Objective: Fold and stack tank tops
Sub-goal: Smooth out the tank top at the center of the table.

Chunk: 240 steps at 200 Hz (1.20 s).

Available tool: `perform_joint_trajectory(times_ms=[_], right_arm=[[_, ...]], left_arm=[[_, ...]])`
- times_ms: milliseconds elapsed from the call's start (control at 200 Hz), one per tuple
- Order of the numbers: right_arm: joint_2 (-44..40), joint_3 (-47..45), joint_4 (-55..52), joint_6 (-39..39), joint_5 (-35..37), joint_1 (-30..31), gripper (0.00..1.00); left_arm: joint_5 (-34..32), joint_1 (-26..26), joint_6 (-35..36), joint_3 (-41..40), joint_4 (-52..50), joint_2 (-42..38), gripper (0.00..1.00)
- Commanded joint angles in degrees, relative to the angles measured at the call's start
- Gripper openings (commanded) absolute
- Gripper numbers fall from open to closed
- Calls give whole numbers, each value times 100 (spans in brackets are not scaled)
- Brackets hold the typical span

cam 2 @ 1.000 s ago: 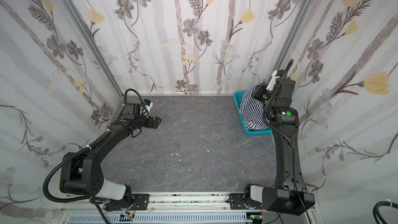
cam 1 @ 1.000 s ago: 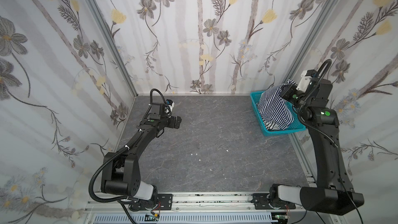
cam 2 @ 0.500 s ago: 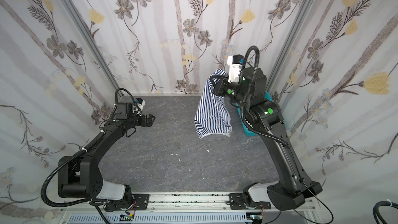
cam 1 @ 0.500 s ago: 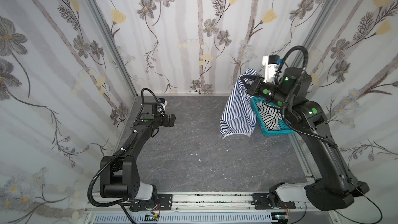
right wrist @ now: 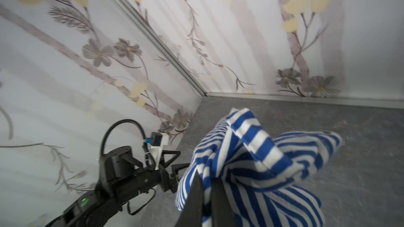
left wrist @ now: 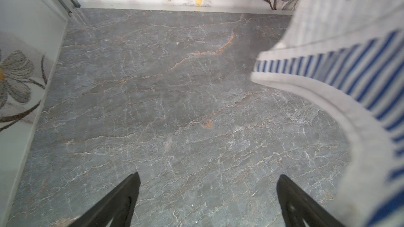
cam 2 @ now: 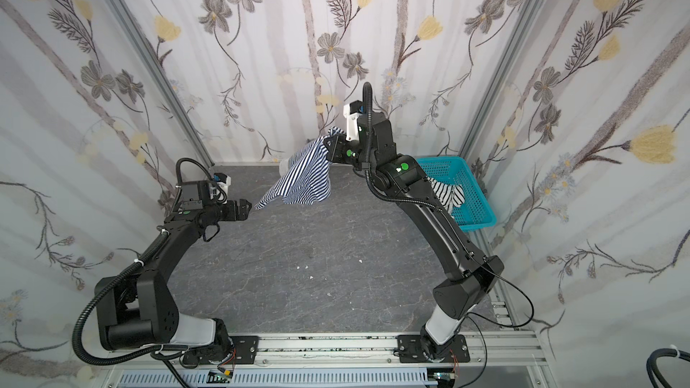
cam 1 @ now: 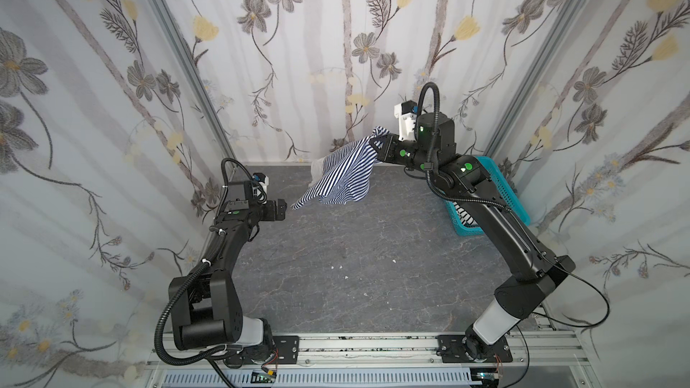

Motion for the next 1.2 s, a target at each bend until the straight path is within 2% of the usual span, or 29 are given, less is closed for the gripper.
perform_joint_trajectory(times_ms=[0, 85, 205, 295, 420, 664, 954, 1059, 1194], right_arm=[[-12, -727, -28, 219, 256, -160, 0], [-69, -1418, 39, 256, 209, -164, 0], [-161, -2130, 241, 309, 160, -59, 0], [-91, -2249, 182, 256, 362, -13, 0], [89, -2274, 35, 194, 693, -20, 0], [155, -2452, 192, 251, 713, -42, 1], [61, -2610, 400, 395, 424, 14, 1], [-6, -2678, 419, 414, 399, 68, 2], [-16, -2783, 592, 517, 160, 152, 2]], left_arm=[[344, -85, 109, -30, 93, 60, 100], [248, -405, 229, -77, 91, 155, 100], [-76, -1160, 585, -232, 85, 325, 100], [-191, -1595, 654, -208, 92, 679, 100], [-380, -1942, 592, 159, 91, 1381, 100], [-825, -2169, 422, 1052, 91, 2490, 100], [-2314, -2740, 830, 1641, 74, 3404, 100], [-2723, -2776, 963, 1686, 74, 3605, 100], [-3280, -2761, 1186, 2284, 75, 4013, 100]])
